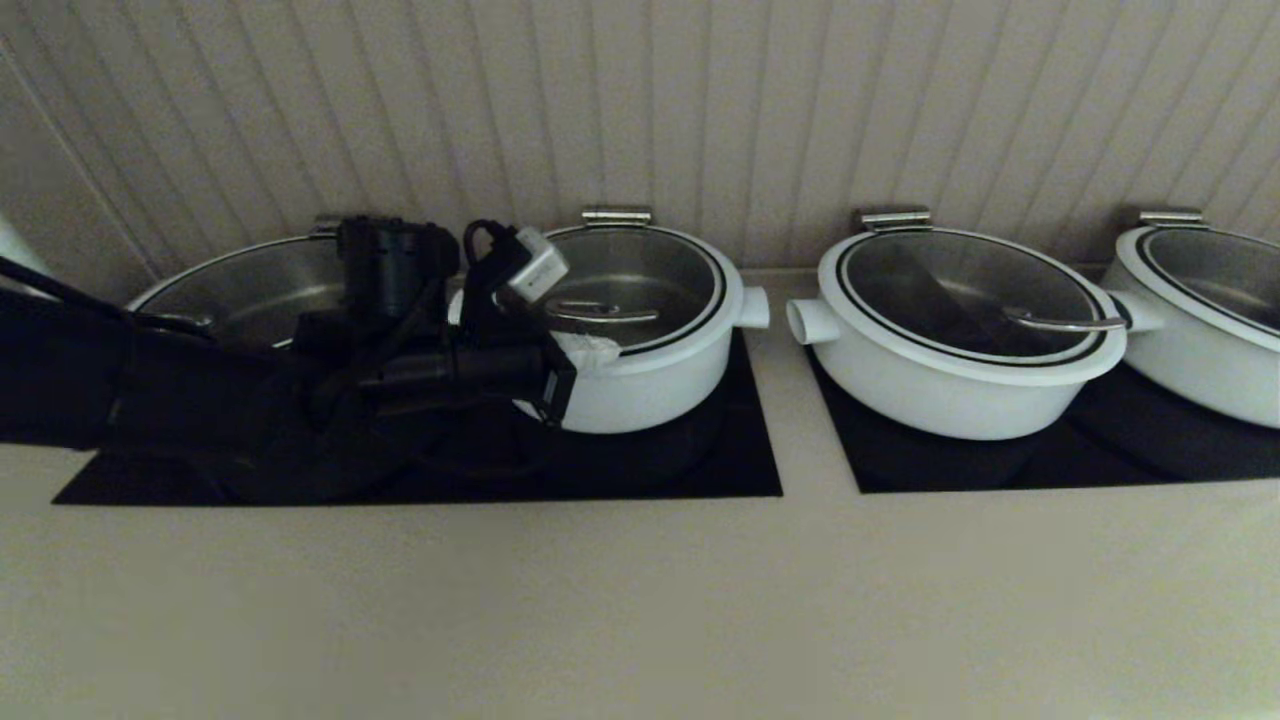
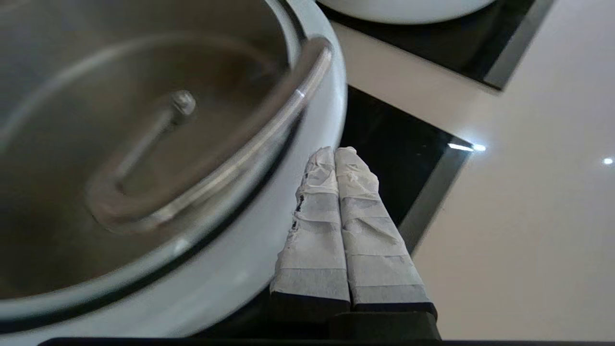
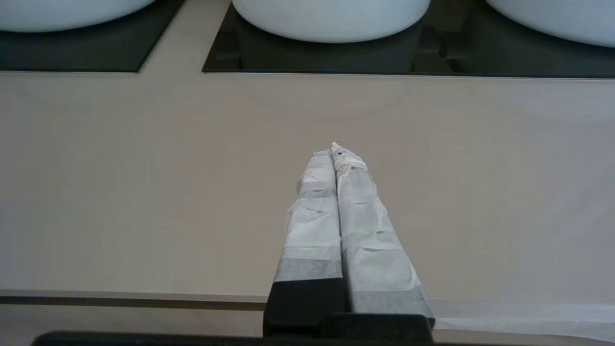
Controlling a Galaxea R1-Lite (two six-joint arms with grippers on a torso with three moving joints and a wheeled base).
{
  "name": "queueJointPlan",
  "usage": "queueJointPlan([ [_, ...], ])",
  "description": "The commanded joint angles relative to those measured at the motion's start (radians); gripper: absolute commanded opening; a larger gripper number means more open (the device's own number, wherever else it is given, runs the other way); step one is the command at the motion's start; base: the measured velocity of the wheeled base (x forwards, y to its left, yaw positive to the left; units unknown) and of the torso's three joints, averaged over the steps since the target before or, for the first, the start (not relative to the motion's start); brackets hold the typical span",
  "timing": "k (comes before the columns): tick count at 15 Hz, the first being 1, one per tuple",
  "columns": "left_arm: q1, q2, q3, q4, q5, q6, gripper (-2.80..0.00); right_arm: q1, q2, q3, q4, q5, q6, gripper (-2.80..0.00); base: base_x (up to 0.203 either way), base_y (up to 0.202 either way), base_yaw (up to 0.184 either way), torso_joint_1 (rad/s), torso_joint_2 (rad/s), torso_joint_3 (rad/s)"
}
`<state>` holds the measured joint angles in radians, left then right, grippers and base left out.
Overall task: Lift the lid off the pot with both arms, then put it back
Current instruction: Open the food pot lid a small opening with the left arm
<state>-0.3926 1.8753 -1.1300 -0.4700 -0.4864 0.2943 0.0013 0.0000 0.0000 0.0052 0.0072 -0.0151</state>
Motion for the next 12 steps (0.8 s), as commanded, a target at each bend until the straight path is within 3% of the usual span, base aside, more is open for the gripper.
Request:
queueJointPlan([
  [1,0.001,0.024,-0.038,-0.003,-0.001,0.002,-2.8,0.0,0.002,0.0,0.0,0.0,0.0,-2.8,0.0,0.0,0.0,0.0,0.0,0.0],
  [12,0.003,0.039,-0.195,0.009,0.019,0.002,-2.8,0.0,0.002,0.0,0.001,0.005,-0.012,-2.8,0.0,0.0,0.0,0.0,0.0,0.0],
])
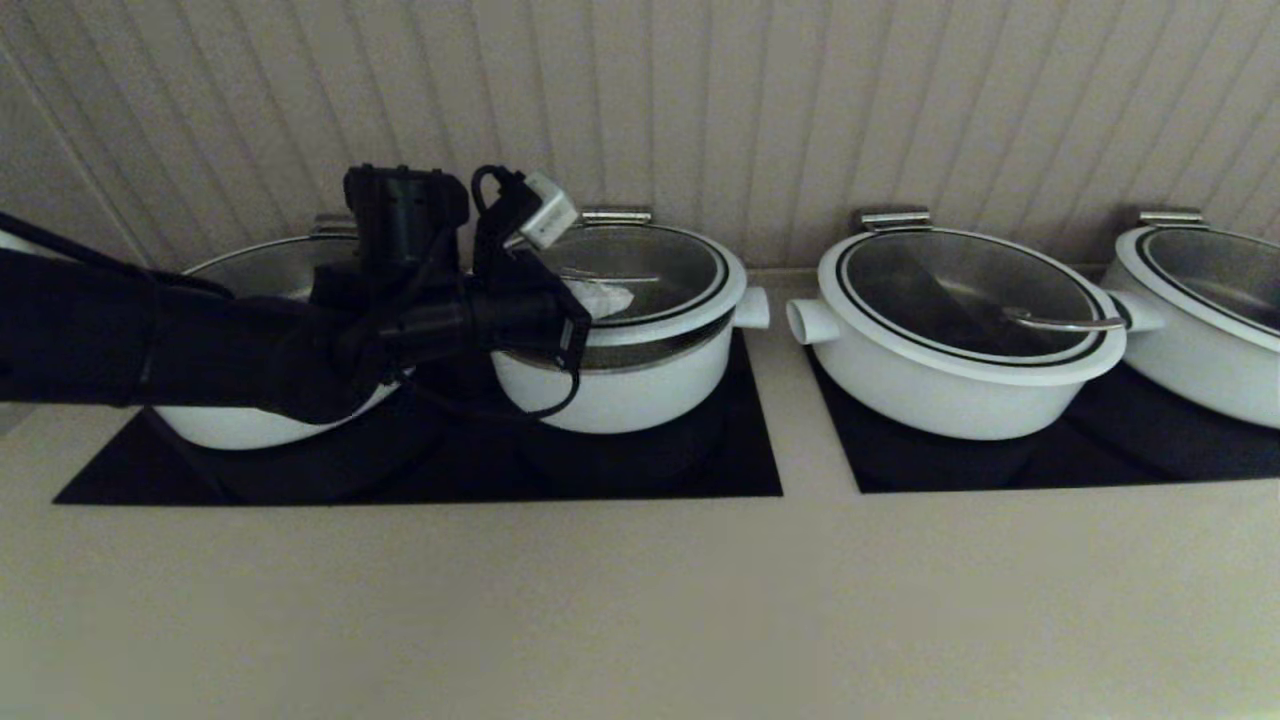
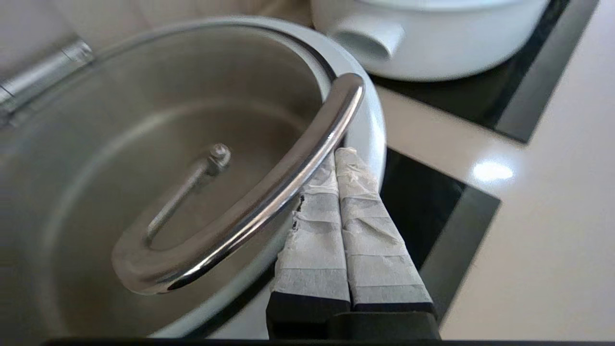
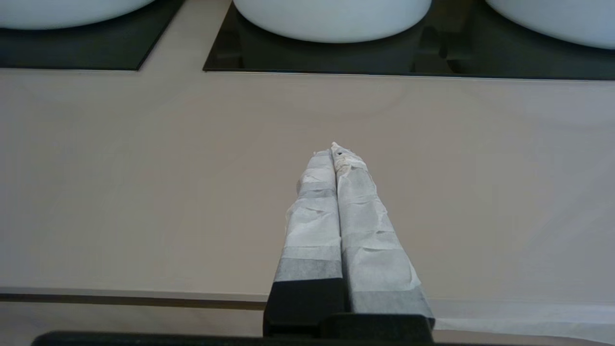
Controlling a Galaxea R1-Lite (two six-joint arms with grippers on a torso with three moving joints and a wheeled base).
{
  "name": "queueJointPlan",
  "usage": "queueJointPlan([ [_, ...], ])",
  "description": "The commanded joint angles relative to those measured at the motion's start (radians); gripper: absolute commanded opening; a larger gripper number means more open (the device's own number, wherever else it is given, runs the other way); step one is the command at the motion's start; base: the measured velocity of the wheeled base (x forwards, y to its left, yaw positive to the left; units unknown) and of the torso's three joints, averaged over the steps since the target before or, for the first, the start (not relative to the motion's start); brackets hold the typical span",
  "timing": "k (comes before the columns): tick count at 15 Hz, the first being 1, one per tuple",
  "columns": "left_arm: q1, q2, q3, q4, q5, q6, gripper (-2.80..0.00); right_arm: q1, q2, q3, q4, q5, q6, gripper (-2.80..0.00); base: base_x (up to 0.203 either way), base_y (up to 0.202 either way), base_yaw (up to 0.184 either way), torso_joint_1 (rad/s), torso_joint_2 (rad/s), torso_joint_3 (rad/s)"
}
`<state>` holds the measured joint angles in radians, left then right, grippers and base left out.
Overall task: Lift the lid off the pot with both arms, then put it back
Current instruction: Open the food pot lid a small opening with the left arm, then hold the pot lid with the right arm
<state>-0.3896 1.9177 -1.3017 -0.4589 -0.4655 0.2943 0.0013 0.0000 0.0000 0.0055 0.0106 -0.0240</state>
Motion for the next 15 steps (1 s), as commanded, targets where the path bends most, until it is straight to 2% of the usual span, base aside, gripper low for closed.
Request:
queueJointPlan([
  [1,0.0,-0.002,-0.034,-0.001,-0.002,0.002,-2.8,0.0,0.002,0.0,0.001,0.003,-0.006,-2.8,0.0,0.0,0.0,0.0,0.0,0.0],
  [5,0.003,-0.002,-0.044,-0.001,-0.002,0.002,-2.8,0.0,0.002,-0.003,-0.039,0.032,-0.053,-2.8,0.0,0.0,0.0,0.0,0.0,0.0],
  [8,0.003,0.007,-0.045,-0.007,-0.002,0.002,-2.8,0.0,0.032,-0.084,-0.021,0.135,-0.049,-2.8,0.0,0.0,0.0,0.0,0.0,0.0],
  [12,0.003,0.012,-0.045,-0.008,-0.002,0.002,-2.8,0.008,0.333,-0.219,-0.053,0.145,-0.011,-2.8,0.0,0.0,0.0,0.0,0.0,0.0],
  [15,0.005,0.015,-0.06,-0.009,-0.002,0.002,-2.8,0.011,0.683,-0.287,-0.229,0.158,-0.025,-2.8,0.0,0.0,0.0,0.0,0.0,0.0],
])
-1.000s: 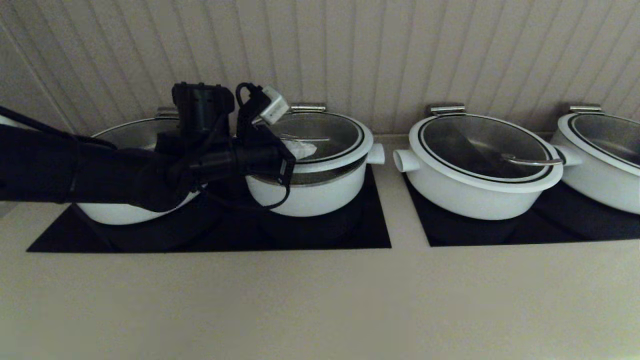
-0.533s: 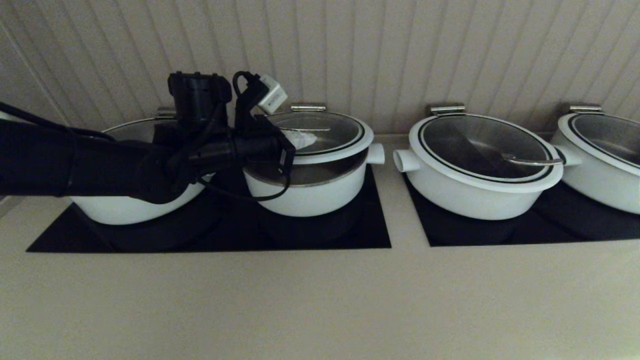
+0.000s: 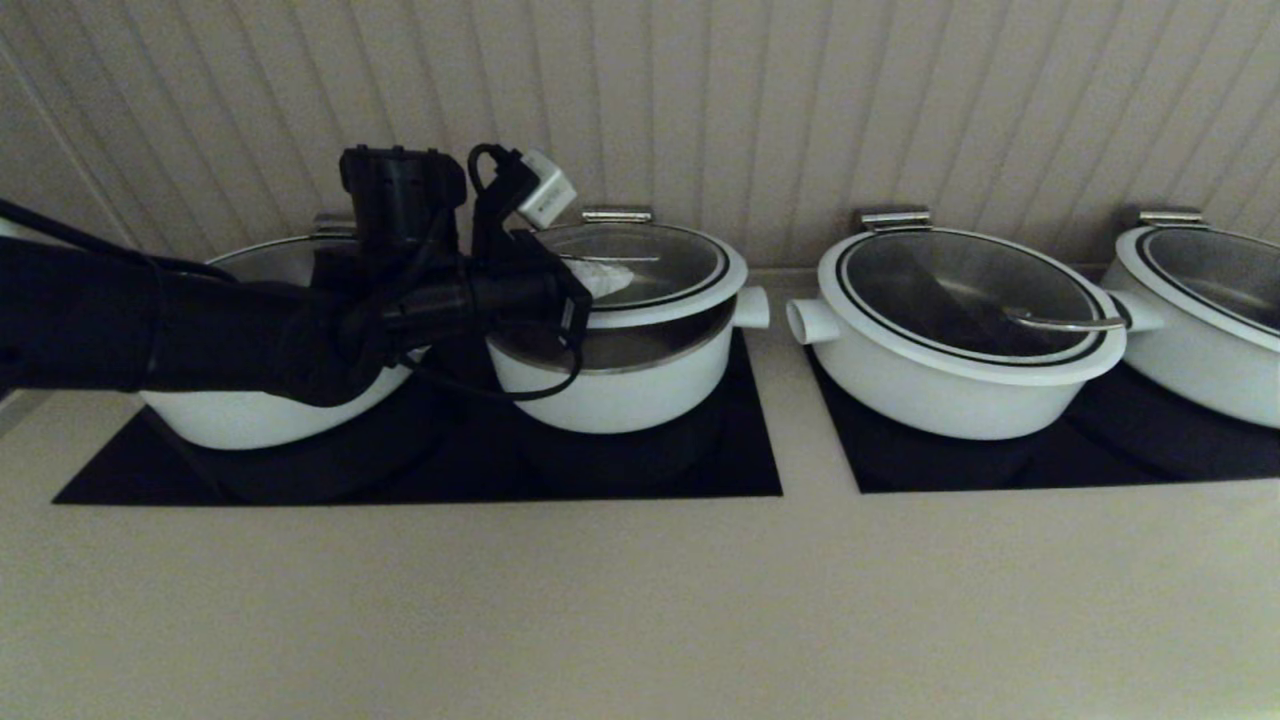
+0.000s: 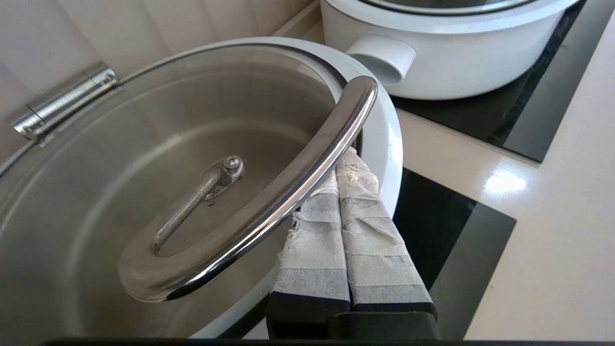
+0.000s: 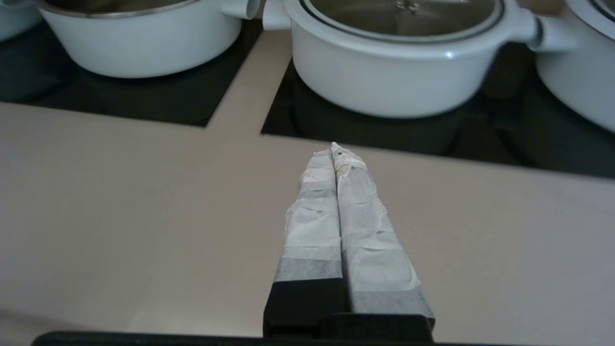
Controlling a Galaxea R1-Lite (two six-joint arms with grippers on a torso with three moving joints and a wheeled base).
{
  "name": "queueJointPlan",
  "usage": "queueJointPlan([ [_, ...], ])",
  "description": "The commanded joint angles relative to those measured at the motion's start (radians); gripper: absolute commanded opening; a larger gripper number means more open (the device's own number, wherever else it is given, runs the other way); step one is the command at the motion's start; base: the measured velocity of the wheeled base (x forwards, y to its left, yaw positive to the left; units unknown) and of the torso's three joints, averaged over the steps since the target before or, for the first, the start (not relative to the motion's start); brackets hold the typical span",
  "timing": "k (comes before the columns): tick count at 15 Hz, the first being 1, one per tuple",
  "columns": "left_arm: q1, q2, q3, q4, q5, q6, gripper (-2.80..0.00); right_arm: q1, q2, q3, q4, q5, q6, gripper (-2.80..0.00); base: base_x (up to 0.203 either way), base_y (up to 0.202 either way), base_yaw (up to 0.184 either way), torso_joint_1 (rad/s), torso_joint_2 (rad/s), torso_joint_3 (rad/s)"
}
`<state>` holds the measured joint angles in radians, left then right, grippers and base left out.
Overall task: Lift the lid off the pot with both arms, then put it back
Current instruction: Hold the pot lid with the right arm
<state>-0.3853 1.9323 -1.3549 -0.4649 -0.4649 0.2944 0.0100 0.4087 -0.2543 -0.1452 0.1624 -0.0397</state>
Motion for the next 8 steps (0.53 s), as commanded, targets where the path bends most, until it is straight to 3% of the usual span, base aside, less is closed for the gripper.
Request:
queueJointPlan([
  [1,0.0,0.0,-0.012,-0.003,-0.003,0.0,-2.8,0.004,0.408,-0.051,-0.171,0.027,-0.03,-2.8,0.0,0.0,0.0,0.0,0.0,0.0],
  [4,0.0,0.0,-0.012,-0.003,-0.003,0.0,-2.8,0.05,0.801,-0.104,-0.499,0.117,-0.117,-2.8,0.0,0.0,0.0,0.0,0.0,0.0],
  [8,0.003,-0.001,-0.012,-0.004,-0.003,0.0,-2.8,0.232,1.221,-0.2,-0.933,0.182,-0.183,-2.8,0.0,0.0,0.0,0.0,0.0,0.0],
])
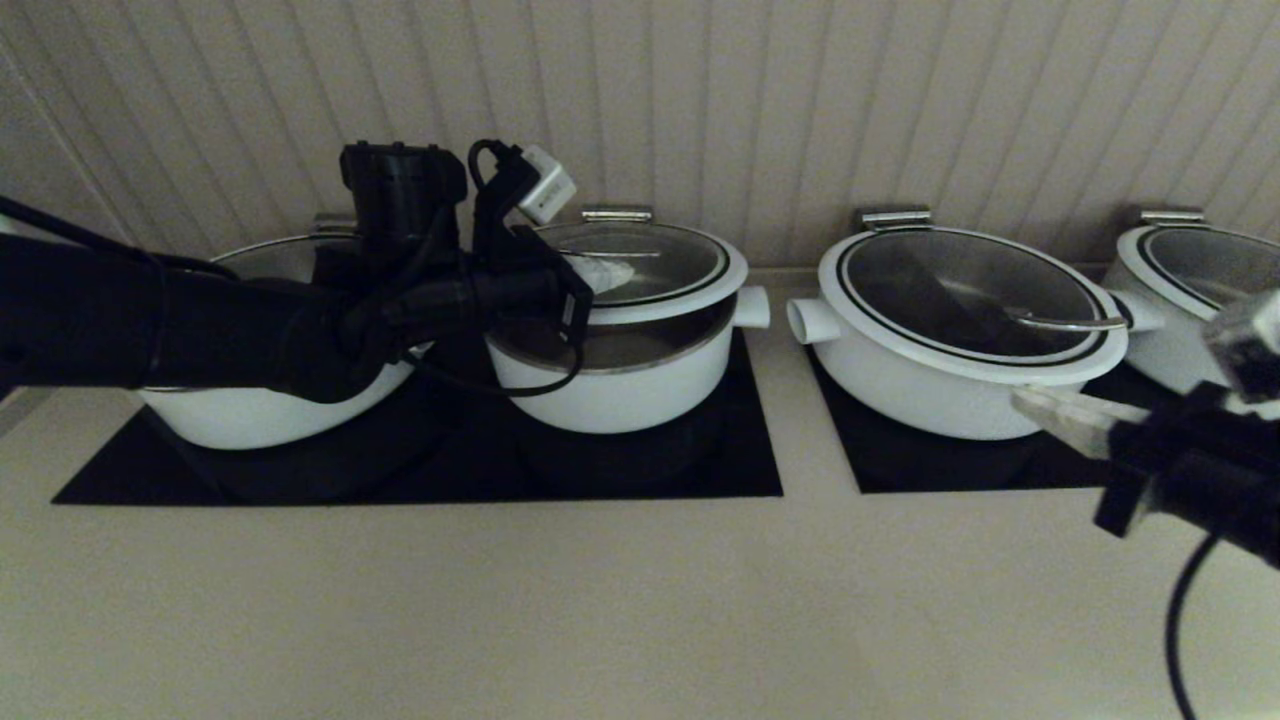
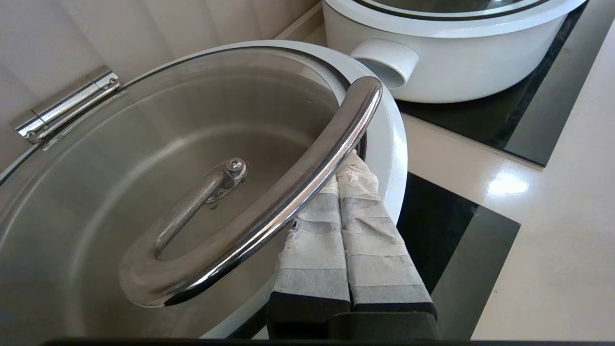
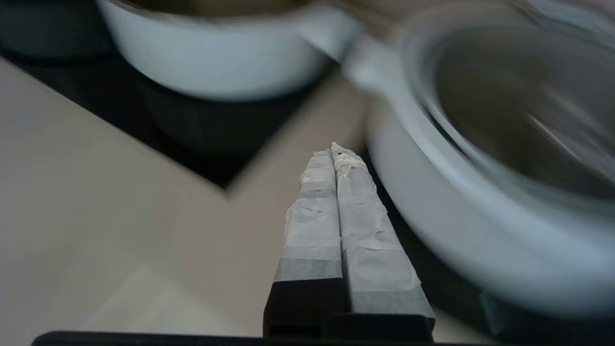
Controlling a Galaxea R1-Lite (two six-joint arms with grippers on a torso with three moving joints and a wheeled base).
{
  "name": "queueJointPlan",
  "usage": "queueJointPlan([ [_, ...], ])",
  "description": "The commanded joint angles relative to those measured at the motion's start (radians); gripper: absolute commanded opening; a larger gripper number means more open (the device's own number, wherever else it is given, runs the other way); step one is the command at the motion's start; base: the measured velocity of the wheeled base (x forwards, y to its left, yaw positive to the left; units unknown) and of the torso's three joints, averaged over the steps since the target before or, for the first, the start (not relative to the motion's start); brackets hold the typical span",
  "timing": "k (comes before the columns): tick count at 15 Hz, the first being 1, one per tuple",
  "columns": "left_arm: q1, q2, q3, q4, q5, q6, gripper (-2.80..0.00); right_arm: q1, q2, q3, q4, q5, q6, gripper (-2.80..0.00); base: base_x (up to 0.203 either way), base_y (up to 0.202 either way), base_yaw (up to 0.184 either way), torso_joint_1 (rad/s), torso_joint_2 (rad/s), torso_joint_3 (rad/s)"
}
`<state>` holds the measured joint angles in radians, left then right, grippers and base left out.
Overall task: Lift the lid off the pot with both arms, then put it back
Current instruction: Hold the pot lid with the right arm
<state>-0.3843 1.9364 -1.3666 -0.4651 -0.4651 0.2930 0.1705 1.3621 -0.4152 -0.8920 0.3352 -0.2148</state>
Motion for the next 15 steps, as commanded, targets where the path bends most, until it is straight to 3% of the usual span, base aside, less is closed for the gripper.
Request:
queueJointPlan([
  [1,0.004,-0.007,0.001,-0.004,-0.003,0.002,-2.8,0.123,0.355,-0.076,-0.282,0.018,-0.015,-2.8,0.0,0.0,0.0,0.0,0.0,0.0],
  [4,0.019,-0.008,0.001,-0.006,-0.003,0.002,-2.8,0.276,0.52,-0.23,-0.435,0.033,-0.009,-2.8,0.0,0.0,0.0,0.0,0.0,0.0],
  [7,0.025,-0.016,0.003,-0.006,-0.003,0.002,-2.8,0.348,0.627,-0.348,-0.528,0.035,0.034,-2.8,0.0,0.0,0.0,0.0,0.0,0.0],
  [15,0.031,-0.008,0.001,-0.006,-0.003,0.002,-2.8,0.362,0.685,-0.386,-0.545,0.034,0.042,-2.8,0.0,0.0,0.0,0.0,0.0,0.0],
])
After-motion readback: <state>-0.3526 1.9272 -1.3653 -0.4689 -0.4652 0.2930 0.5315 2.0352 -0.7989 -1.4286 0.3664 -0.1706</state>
